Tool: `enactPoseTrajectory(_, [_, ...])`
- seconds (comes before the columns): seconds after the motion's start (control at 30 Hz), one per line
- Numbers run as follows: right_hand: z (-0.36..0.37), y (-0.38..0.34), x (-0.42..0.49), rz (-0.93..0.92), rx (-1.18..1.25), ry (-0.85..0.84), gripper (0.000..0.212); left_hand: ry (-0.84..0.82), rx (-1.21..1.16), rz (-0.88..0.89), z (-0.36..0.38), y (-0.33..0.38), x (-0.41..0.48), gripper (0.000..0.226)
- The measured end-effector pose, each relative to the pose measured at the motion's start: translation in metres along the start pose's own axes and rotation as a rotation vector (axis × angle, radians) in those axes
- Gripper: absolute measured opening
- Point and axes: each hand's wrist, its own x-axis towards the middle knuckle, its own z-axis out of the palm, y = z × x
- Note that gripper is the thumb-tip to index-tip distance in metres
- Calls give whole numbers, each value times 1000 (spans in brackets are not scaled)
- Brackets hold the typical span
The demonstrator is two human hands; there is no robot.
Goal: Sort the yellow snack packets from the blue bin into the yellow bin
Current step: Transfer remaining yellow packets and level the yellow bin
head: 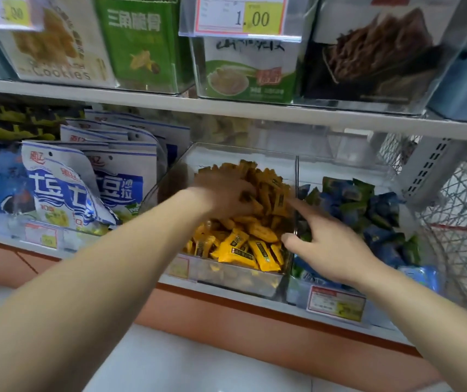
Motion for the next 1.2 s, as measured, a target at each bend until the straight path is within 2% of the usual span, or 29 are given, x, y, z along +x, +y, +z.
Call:
enactPoseTrajectory(0.17, [2, 1, 0, -15, 0, 0, 71, -224, 77, -131, -14, -40, -11, 42])
enactPoseTrajectory(0.2, [2, 2, 0, -14, 2, -2, 72, -177, 99, -130, -18, -38, -11, 42])
enactPoseTrajectory(0.27, [2, 2, 0, -16, -2, 3, 74, 58, 98, -89, -23, -20, -2, 43])
enactPoseTrajectory(0.3, [2, 2, 0, -17, -6, 8, 75, 154, 25, -30, -23, -5, 5, 43])
enactPoseTrajectory(0.33, [2, 2, 0, -18, -12, 14, 75, 183, -80, 49, -22, 11, 12, 46])
enactPoseTrajectory(0.4, [3, 2, -2, -15, -19, 31, 77, 57, -319, 167, -16, 37, 20, 54])
enactPoseTrajectory(0.47, [4, 2, -4, -12, -21, 48, 76, -85, -462, 196, -1, 45, 26, 57])
enactPoseTrajectory(0.53, [4, 2, -5, -13, -20, 55, 75, -140, -389, 221, 14, 40, 29, 63])
enactPoseTrajectory(0.7, [4, 1, -4, -5, -28, 39, 74, -182, 10, 303, 10, 30, 42, 75])
enactPoseTrajectory(0.77, [4, 2, -4, -7, -27, 40, 74, -188, 17, 239, 4, 14, 45, 74])
enactPoseTrajectory(0.87, [6, 2, -5, -7, -34, 46, 72, -204, -25, 90, -2, -25, 39, 56])
enactPoseTrajectory(0.97, [7, 3, -5, -2, -25, 50, 73, -243, 4, 2, -8, -40, 34, 50])
enactPoseTrajectory(1.07, [8, 3, -4, -10, -16, 54, 72, -221, 108, 16, -22, -26, 37, 42])
enactPoseTrajectory(1.17, [9, 5, -3, -6, -17, 57, 71, -1, -92, 139, -29, 6, 44, 47])
enactPoseTrajectory(1.2, [9, 5, -3, -2, -20, 57, 71, 15, -166, 193, -25, 20, 45, 48])
